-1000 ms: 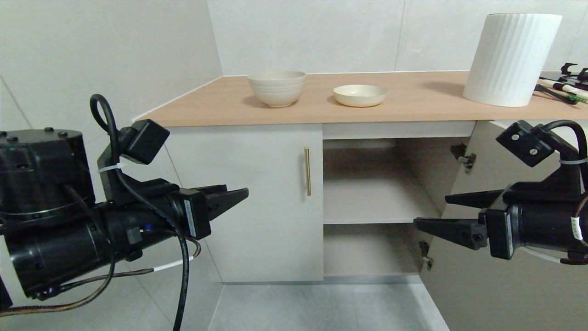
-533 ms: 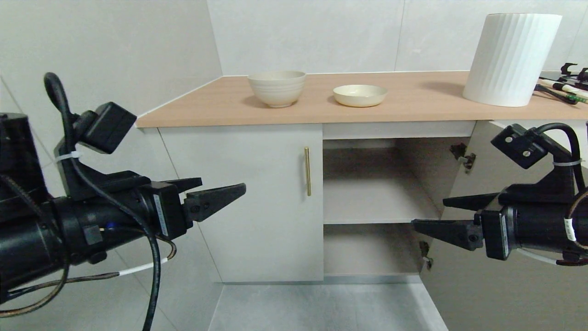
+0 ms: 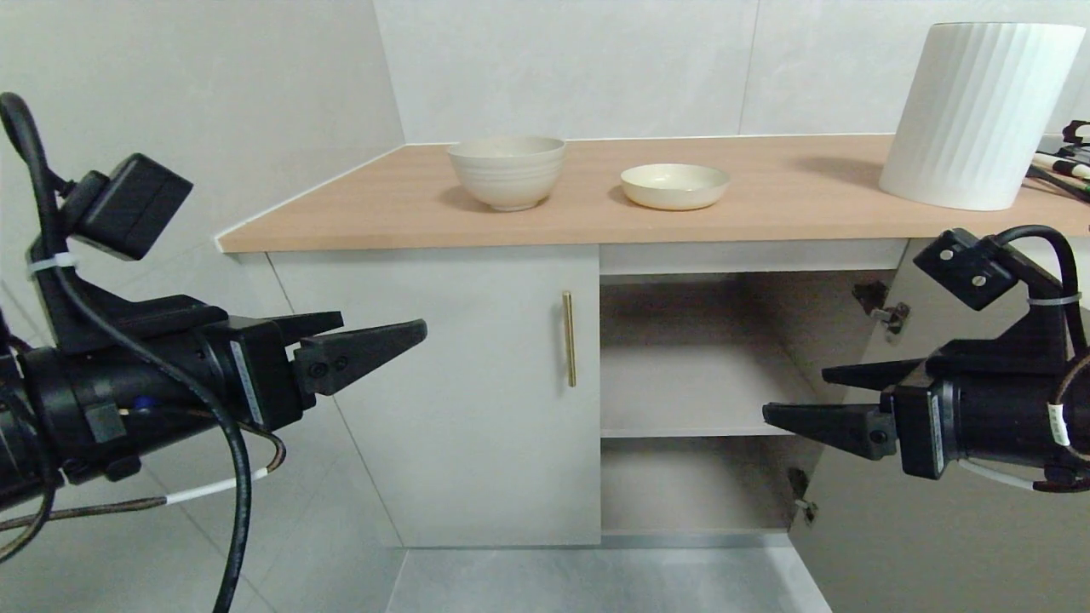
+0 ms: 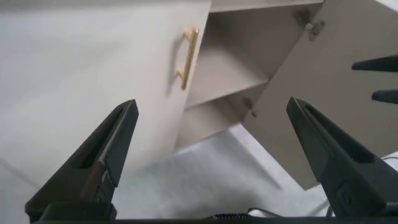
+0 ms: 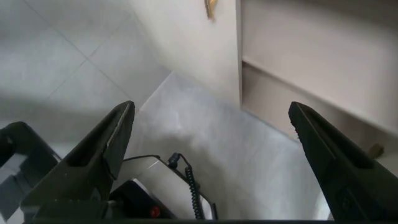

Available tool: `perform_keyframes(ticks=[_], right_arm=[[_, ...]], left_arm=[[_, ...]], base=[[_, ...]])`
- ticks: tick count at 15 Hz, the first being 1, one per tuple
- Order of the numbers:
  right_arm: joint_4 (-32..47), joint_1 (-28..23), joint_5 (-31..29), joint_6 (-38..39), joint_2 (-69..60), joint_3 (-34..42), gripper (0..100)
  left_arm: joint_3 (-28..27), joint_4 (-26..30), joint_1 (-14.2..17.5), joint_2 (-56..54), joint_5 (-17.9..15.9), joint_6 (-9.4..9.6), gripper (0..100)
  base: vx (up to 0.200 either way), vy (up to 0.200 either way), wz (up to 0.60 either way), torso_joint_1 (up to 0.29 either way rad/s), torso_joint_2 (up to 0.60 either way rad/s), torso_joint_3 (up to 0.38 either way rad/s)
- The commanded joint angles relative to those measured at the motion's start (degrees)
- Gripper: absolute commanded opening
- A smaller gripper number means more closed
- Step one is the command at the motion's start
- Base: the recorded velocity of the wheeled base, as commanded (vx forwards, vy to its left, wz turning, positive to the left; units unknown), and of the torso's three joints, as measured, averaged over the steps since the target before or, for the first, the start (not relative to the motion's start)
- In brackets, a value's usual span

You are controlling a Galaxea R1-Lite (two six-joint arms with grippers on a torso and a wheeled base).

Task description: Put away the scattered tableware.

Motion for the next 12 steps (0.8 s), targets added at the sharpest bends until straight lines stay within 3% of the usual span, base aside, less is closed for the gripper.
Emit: perform_keyframes(ticks=[1, 6, 12], right_arm=[[-0.10, 0.02, 0.06, -0.03, -0.08, 0.13, 100], [-10.47, -0.07, 0.06, -0.29, 0.36, 5.22, 100], [-14.95, 0.02, 0.14, -0.38, -0.17, 7.16, 100]], left_arm=[[-0.04, -0.03, 0.20, 0.11, -0.02, -0.01, 100], [-0.13, -0.21, 0.47, 0.11, -0.19, -0.10, 100], [-0.21, -0.21, 0.47, 0.11, -0.19, -0.18, 100]], base=[[0.200, 0.000, 0.00, 0.002, 0.00, 0.002], [0.200, 0.000, 0.00, 0.004, 0.00, 0.001], [0.000, 0.000, 0.00, 0.000, 0.00, 0.000]])
